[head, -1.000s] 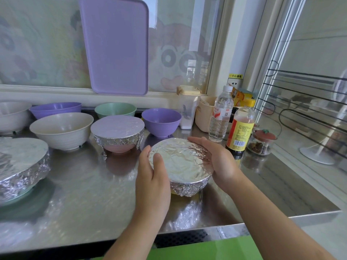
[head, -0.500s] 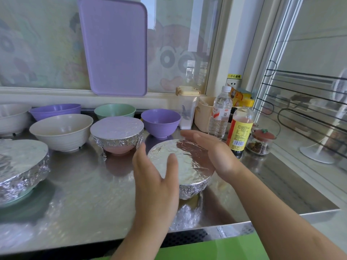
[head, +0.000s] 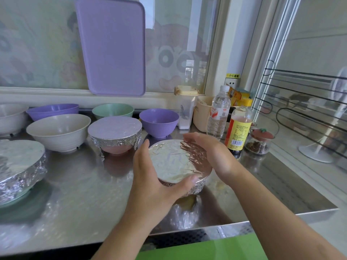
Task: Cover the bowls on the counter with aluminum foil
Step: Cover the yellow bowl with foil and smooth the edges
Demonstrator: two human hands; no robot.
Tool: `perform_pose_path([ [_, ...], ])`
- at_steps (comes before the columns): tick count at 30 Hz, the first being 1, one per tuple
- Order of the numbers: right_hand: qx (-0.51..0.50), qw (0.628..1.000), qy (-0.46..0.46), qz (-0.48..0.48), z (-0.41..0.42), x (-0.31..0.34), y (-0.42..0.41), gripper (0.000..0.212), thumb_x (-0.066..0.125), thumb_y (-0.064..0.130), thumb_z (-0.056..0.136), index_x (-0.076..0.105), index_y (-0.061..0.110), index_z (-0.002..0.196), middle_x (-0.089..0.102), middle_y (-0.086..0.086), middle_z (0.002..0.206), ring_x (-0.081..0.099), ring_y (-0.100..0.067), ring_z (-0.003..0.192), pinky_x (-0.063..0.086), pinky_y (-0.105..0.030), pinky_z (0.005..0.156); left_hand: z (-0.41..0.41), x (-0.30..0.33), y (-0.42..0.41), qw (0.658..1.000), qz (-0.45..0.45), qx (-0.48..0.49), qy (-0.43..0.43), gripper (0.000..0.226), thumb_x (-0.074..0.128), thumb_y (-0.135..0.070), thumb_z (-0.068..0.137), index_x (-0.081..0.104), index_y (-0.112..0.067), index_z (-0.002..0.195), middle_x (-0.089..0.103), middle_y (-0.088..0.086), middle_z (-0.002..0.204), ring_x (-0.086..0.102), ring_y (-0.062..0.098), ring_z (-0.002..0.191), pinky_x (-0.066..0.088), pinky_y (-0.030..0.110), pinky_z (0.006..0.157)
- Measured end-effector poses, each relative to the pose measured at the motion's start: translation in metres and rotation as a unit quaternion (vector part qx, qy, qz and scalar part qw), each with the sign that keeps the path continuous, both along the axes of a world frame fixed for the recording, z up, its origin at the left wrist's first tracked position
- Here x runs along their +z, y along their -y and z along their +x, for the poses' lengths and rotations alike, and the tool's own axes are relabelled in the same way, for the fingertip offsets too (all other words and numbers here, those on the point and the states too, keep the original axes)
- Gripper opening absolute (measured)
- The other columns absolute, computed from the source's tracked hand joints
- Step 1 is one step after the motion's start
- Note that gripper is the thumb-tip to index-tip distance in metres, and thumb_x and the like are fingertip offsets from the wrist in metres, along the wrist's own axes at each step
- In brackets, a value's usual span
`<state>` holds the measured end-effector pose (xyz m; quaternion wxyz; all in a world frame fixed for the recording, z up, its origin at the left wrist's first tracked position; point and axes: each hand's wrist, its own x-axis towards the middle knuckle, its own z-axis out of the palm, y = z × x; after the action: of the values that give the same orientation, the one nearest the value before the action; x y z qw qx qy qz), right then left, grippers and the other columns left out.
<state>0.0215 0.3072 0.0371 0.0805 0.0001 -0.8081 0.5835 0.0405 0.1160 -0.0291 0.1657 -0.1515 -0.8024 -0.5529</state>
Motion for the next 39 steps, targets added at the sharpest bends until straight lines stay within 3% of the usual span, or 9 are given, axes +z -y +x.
perform_pose_path([
  [4, -0.024, 1.0, -0.006, -0.004, -0.001, 0.003, -0.003, 0.031, 0.049, 0.036, 0.108, 0.078, 0.028, 0.114, 0.077, 0.014, 0.111, 0.069, 0.001, 0.103, 0.047, -0.027, 0.094, -0.002, -0.001, 0.012, 0.997, 0.062, 0.0, 0.044, 0.11, 0.085, -0.065, 0.07, 0.029, -0.032, 0.159, 0.04, -0.016, 0.156, 0.045, 0.001, 0.14, 0.041, 0.032, 0.117],
  [7, -0.041, 0.999, -0.001, -0.028, -0.003, 0.0, -0.001, 0.032, 0.054, 0.041, 0.105, 0.079, 0.022, 0.114, 0.078, 0.005, 0.115, 0.07, -0.009, 0.109, 0.048, -0.037, 0.106, 0.004, 0.003, 0.001, 0.989, 0.119, 0.088, 0.029, 0.07, 0.075, -0.04, 0.092, 0.041, -0.028, 0.152, 0.052, -0.016, 0.146, 0.053, -0.001, 0.128, 0.043, 0.018, 0.105],
  [10, -0.009, 0.99, 0.021, -0.137, -0.004, -0.006, 0.005, 0.033, 0.061, 0.036, 0.1, 0.081, 0.014, 0.112, 0.08, -0.002, 0.109, 0.074, -0.025, 0.11, 0.049, -0.05, 0.113, 0.013, 0.008, -0.024, 0.97, 0.185, 0.151, 0.042, 0.052, 0.061, -0.039, 0.101, 0.042, -0.028, 0.149, 0.055, -0.011, 0.143, 0.055, 0.009, 0.129, 0.044, 0.033, 0.109],
  [14, -0.015, 0.96, 0.028, -0.277, -0.001, -0.012, 0.015, 0.023, 0.064, 0.021, 0.1, 0.08, 0.009, 0.112, 0.082, 0.009, 0.093, 0.078, -0.014, 0.1, 0.051, -0.043, 0.11, 0.018, 0.015, -0.05, 0.944, 0.279, 0.151, 0.09, 0.062, 0.054, -0.041, 0.102, 0.032, -0.026, 0.158, 0.041, -0.004, 0.159, 0.043, 0.017, 0.143, 0.037, 0.045, 0.119],
  [17, -0.048, 0.959, 0.016, -0.278, 0.001, -0.023, 0.013, 0.028, 0.061, 0.03, 0.1, 0.083, 0.013, 0.104, 0.078, -0.009, 0.118, 0.075, -0.024, 0.109, 0.053, -0.044, 0.105, 0.013, 0.018, -0.052, 0.934, 0.303, 0.161, 0.101, 0.051, 0.053, -0.037, 0.105, 0.039, -0.029, 0.153, 0.049, -0.004, 0.154, 0.049, 0.018, 0.137, 0.039, 0.042, 0.115],
  [25, -0.086, 0.971, 0.015, -0.222, 0.004, -0.031, -0.002, 0.042, 0.047, 0.03, 0.108, 0.073, -0.003, 0.111, 0.076, -0.009, 0.093, 0.071, -0.018, 0.081, 0.049, -0.034, 0.076, -0.014, 0.021, -0.023, 0.925, 0.331, 0.128, 0.135, 0.031, 0.048, -0.04, 0.106, 0.068, -0.027, 0.127, 0.071, -0.012, 0.124, 0.064, 0.011, 0.119, 0.047, 0.045, 0.112],
  [30, -0.084, 0.955, 0.018, -0.283, 0.001, -0.023, 0.005, 0.039, 0.054, 0.037, 0.106, 0.074, 0.009, 0.125, 0.08, -0.007, 0.114, 0.077, -0.021, 0.103, 0.056, -0.041, 0.099, 0.01, 0.019, -0.028, 0.937, 0.293, 0.132, 0.135, 0.042, 0.051, -0.05, 0.103, 0.049, -0.039, 0.144, 0.06, -0.018, 0.138, 0.057, 0.009, 0.123, 0.042, 0.038, 0.105],
  [33, -0.041, 0.931, 0.03, -0.36, -0.001, -0.025, 0.011, 0.063, 0.077, 0.053, 0.083, 0.073, 0.013, 0.132, 0.063, -0.012, 0.146, 0.068, -0.033, 0.126, 0.047, -0.055, 0.114, 0.018, 0.014, -0.045, 0.942, 0.283, 0.125, 0.132, 0.064, 0.052, -0.06, 0.096, 0.033, -0.043, 0.155, 0.047, -0.016, 0.153, 0.05, 0.012, 0.136, 0.04, 0.043, 0.114],
  [39, -0.074, 0.914, 0.042, -0.396, 0.003, -0.041, 0.014, 0.049, 0.04, 0.037, 0.112, 0.072, 0.005, 0.131, 0.074, -0.019, 0.126, 0.07, -0.035, 0.121, 0.043, -0.056, 0.117, 0.007, 0.019, -0.052, 0.908, 0.37, 0.147, 0.132, 0.038, 0.05, -0.037, 0.107, 0.053, -0.033, 0.144, 0.06, -0.007, 0.14, 0.056, 0.017, 0.125, 0.045, 0.039, 0.107],
])
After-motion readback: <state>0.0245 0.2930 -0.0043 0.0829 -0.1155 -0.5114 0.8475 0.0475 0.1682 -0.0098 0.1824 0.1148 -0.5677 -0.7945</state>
